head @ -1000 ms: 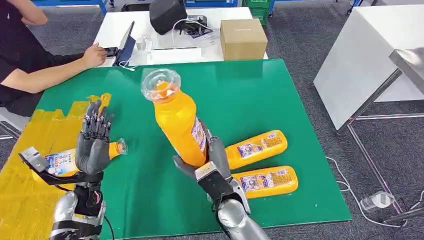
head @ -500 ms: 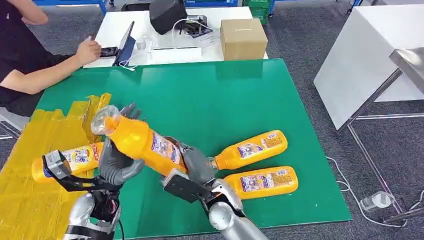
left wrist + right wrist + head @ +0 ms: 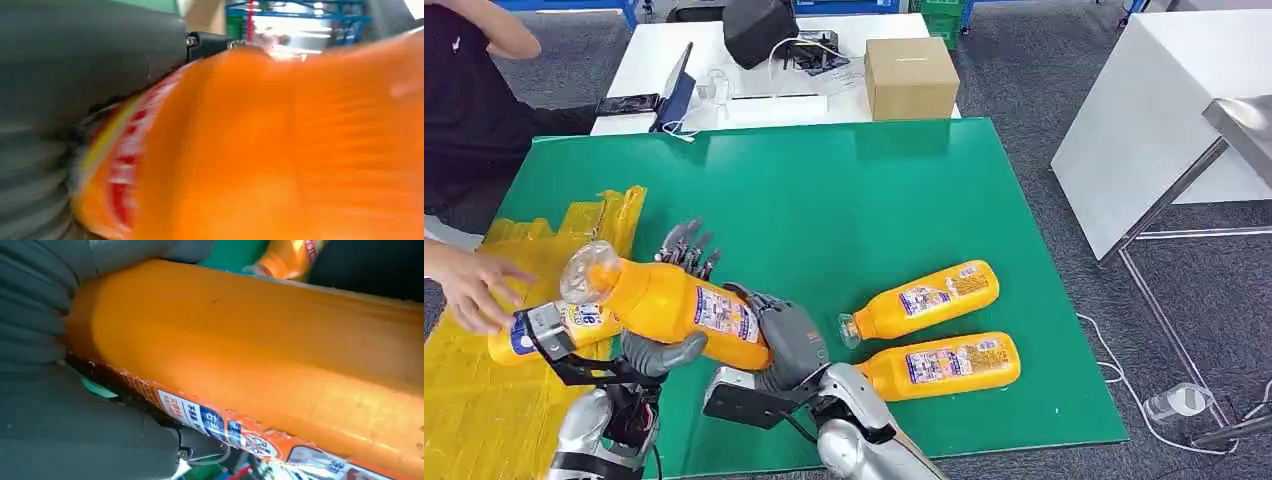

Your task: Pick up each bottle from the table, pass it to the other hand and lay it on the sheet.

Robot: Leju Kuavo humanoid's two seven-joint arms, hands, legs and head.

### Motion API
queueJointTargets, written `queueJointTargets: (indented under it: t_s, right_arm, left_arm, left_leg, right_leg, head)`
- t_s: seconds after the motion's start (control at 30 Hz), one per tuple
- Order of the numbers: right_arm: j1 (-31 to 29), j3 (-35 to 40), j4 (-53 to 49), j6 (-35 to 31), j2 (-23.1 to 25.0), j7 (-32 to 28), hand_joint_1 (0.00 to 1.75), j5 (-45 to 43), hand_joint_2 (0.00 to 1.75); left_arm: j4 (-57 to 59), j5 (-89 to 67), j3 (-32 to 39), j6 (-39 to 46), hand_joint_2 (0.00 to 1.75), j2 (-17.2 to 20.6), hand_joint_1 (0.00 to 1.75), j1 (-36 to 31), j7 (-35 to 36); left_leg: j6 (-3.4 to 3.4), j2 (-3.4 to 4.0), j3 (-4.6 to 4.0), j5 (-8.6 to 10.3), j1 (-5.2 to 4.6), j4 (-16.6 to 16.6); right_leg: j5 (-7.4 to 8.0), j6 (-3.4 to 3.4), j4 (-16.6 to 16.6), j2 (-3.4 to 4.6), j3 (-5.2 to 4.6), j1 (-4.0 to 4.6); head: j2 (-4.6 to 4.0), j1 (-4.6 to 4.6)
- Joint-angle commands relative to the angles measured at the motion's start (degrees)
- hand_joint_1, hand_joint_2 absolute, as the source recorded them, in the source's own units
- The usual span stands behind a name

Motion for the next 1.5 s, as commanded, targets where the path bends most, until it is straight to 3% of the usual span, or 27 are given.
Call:
queueJointTargets:
  t_s: [0.03, 0.47, 0.5, 0.53, 0.57, 0.63, 0.73, 0.83, 0.87, 0.9, 1.0, 1.07, 1.23, 1.5]
  right_arm:
    - [-1.6, 8.3, 2.2, 0.3, -0.9, 0.3, 1.75, 1.3, 1.75]
    - [-0.7, 4.1, 3.5, -2.2, -1.3, 2.0, 1.75, 1.4, 1.75]
    - [-0.7, 3.3, 3.7, -2.8, -1.8, 2.6, 1.48, 1.6, 1.75]
    - [-1.0, 3.0, 3.8, -2.6, -2.1, 2.6, 1.48, 1.5, 1.75]
    - [-0.9, 2.4, 3.7, -3.0, -2.2, 2.6, 0.0, 1.4, 1.75]
    - [-0.2, 0.7, 2.5, -3.2, -3.0, 2.7, 0.0, 1.2, 1.75]
    - [2.9, -2.0, -5.5, -2.6, -6.7, 1.1, 0.0, -0.3, 1.75]
    - [7.2, -3.4, -17.7, 0.5, -13.7, -0.6, 0.0, -2.2, 1.75]
    - [7.9, -3.8, -19.2, 1.1, -14.8, -0.8, 0.0, -2.6, 1.75]
    - [9.7, -4.4, -23.2, 1.7, -18.2, -1.7, 0.0, -3.7, 1.75]
    - [13.0, -6.1, -28.9, 3.5, -23.4, -3.3, 0.0, -6.6, 1.75]
    - [14.2, -6.6, -30.3, 4.0, -25.2, -4.0, 0.0, -7.2, 1.75]
    - [25.1, -10.9, -42.6, 5.5, -39.0, -6.3, 0.0, -10.1, 1.75]
    - [25.3, -11.1, -43.0, 6.1, -38.4, -6.4, 0.0, -10.1, 1.75]
  left_arm:
    - [6.4, -3.1, -0.3, 0.3, 1.75, 1.1, 1.75, -2.7, -1.9]
    - [3.7, -5.3, 1.5, 2.3, 1.75, 0.2, 1.75, -2.2, -3.3]
    - [3.3, -5.9, 2.0, 3.2, 1.75, 0.3, 1.75, -2.2, -3.5]
    - [3.2, -5.8, 2.1, 3.1, 1.75, 0.3, 1.75, -2.3, -3.5]
    - [2.8, -6.7, 2.4, 3.9, 1.75, 0.4, 1.75, -2.2, -3.6]
    - [1.9, -10.8, 3.7, 7.8, 1.75, 0.8, 1.75, -2.0, -5.0]
    - [1.6, -26.3, 7.8, 22.0, 1.75, 3.1, 1.75, -2.8, -8.9]
    - [7.1, -45.4, 14.6, 39.7, 1.75, 7.9, 1.75, -3.7, -8.5]
    - [8.4, -44.9, 15.6, 39.7, 1.75, 8.6, 1.75, -3.8, -9.5]
    - [11.8, -54.4, 17.2, 47.9, 1.75, 10.8, 1.75, -3.8, -8.1]
    - [18.5, -61.3, 20.6, 55.1, 1.75, 14.0, 1.75, -3.9, -8.5]
    - [20.8, -64.5, 21.3, 57.5, 1.75, 15.2, 1.75, -3.9, -7.6]
    - [33.0, -75.4, 21.9, 60.6, 1.75, 22.0, 1.75, -3.1, -2.7]
    - [34.1, -75.2, 21.8, 61.5, 1.75, 21.8, 1.75, -3.6, -3.4]
  left_leg:
    - [0.0, -0.03, 0.13, -0.01, 0.03, -0.1]
    - [0.02, -0.07, 0.07, 0.01, 0.03, 0.0]
    - [0.03, -0.08, 0.13, -0.02, 0.06, 0.0]
    - [0.03, -0.08, 0.11, -0.01, 0.05, 0.0]
    - [0.02, -0.08, 0.09, 0.0, 0.02, -0.1]
    - [0.02, -0.07, 0.06, 0.0, 0.03, 0.0]
    - [0.02, -0.1, 0.11, 0.0, 0.06, 0.0]
    - [0.03, -0.15, 0.13, -0.02, 0.07, 0.0]
    - [0.01, -0.07, 0.12, 0.01, 0.03, -0.1]
    - [0.02, -0.05, 0.22, -0.01, 0.04, -0.1]
    - [0.03, -0.06, 0.26, 0.01, 0.01, -0.2]
    - [0.04, -0.1, 0.29, -0.02, 0.01, -0.2]
    - [0.07, -0.18, 0.24, -0.04, -0.03, -0.1]
    - [0.02, 0.05, 0.03, -0.07, 0.0, 0.0]
  right_leg:
    - [-0.02, -0.06, -0.1, -0.05, 0.15, 0.04]
    - [-0.01, -0.04, -0.1, -0.08, 0.1, 0.04]
    - [-0.02, -0.06, -0.1, -0.09, 0.19, 0.07]
    - [-0.02, -0.05, -0.1, -0.09, 0.16, 0.06]
    - [-0.01, -0.03, -0.1, -0.09, 0.12, 0.03]
    - [-0.01, -0.03, -0.1, -0.08, 0.09, 0.04]
    - [-0.02, -0.06, -0.1, -0.11, 0.17, 0.07]
    - [-0.04, -0.08, -0.1, -0.16, 0.21, 0.09]
    - [0.0, -0.05, -0.1, -0.07, 0.14, 0.05]
    - [-0.02, -0.08, -0.2, -0.07, 0.25, 0.06]
    - [-0.01, -0.04, -0.2, -0.08, 0.26, 0.03]
    - [-0.04, -0.04, -0.2, -0.1, 0.3, 0.02]
    - [-0.08, -0.02, -0.2, -0.17, 0.29, -0.02]
    - [-0.04, -0.07, -0.1, 0.04, 0.0, -0.01]
  head:
    - [0.0, 0.02]
    - [0.0, 0.04]
    - [0.0, 0.02]
    - [0.0, 0.04]
    - [0.0, 0.0]
    - [0.0, 0.02]
    - [0.0, 0.04]
    - [0.0, 0.07]
    - [0.0, 0.0]
    - [0.0, 0.02]
    - [0.0, 0.0]
    - [0.0, 0.02]
    - [0.0, 0.02]
    - [0.0, 0.04]
